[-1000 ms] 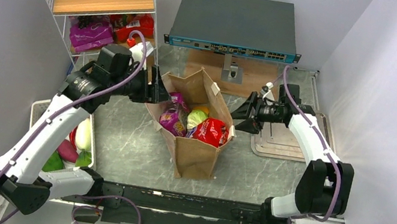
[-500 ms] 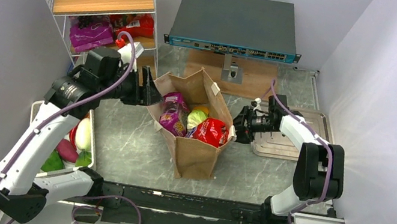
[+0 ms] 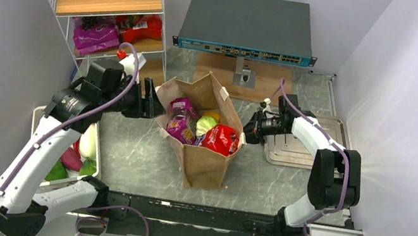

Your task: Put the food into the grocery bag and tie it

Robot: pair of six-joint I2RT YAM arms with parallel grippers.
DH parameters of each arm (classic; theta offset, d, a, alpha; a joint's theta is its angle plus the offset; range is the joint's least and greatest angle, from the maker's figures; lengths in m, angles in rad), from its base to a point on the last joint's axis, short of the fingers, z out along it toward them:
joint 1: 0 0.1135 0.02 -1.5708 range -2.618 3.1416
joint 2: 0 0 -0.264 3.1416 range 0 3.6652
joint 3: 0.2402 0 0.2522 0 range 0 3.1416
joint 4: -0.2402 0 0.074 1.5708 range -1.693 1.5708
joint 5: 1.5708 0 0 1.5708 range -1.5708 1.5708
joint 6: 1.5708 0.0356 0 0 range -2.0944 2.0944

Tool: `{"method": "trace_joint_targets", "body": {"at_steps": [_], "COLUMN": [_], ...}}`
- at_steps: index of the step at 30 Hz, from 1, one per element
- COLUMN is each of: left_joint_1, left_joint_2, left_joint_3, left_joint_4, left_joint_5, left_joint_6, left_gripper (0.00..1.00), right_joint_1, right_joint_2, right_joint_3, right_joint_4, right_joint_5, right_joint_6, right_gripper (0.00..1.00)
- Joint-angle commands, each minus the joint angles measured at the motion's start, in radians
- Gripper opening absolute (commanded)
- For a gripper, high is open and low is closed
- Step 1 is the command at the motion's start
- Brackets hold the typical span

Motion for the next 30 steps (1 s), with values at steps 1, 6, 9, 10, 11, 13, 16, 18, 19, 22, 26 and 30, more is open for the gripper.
{"method": "trace_joint_targets", "body": {"at_steps": [1,6,9,10,11,13,16,18,19,22,26,30], "left_joint_1": [0.01,0.015,0.016,0.019,0.024,0.036,0.058,0.072,0.081,0.111,0.154,0.233], "left_joint_2": [-0.053,-0.089,-0.124,-0.144,-0.16,-0.179,-0.201,-0.223,-0.234,-0.263,-0.286,-0.304], "left_joint_3": [-0.049,-0.07,-0.104,-0.127,-0.151,-0.189,-0.244,-0.286,-0.312,-0.401,-0.523,-0.65], "left_joint_4": [0.007,-0.048,-0.084,-0.077,-0.072,-0.086,-0.104,-0.096,-0.089,-0.05,0.037,0.193], "left_joint_5": [-0.038,-0.12,-0.177,-0.178,-0.179,-0.184,-0.174,-0.158,-0.145,-0.086,0.009,0.17], "left_joint_6": [-0.005,-0.024,-0.059,-0.067,-0.074,-0.092,-0.114,-0.141,-0.157,-0.204,-0.259,-0.339], "left_gripper": [0.68,0.69,0.69,0.69,0.69,0.69,0.68,0.68,0.68,0.67,0.64,0.64], "right_joint_1": [-0.001,-0.021,-0.023,-0.023,-0.022,-0.022,-0.022,-0.023,-0.022,-0.022,-0.022,-0.022], "right_joint_2": [-0.073,-0.113,-0.139,-0.143,-0.145,-0.153,-0.162,-0.162,-0.162,-0.175,-0.212,-0.252], "right_joint_3": [0.119,0.285,0.412,0.45,0.487,0.552,0.626,0.671,0.691,0.738,0.758,0.739], "right_joint_4": [-0.091,-0.248,-0.322,-0.344,-0.367,-0.4,-0.424,-0.437,-0.444,-0.437,-0.409,-0.374], "right_joint_5": [0.075,0.239,0.356,0.386,0.411,0.448,0.465,0.46,0.459,0.462,0.483,0.483], "right_joint_6": [-0.043,-0.072,-0.09,-0.095,-0.099,-0.1,-0.091,-0.084,-0.08,-0.062,-0.039,-0.019], "right_gripper": [0.0,0.0,0.0,0.0,0.0,0.0,0.0,0.0,0.0,0.0,0.0,0.0]}}
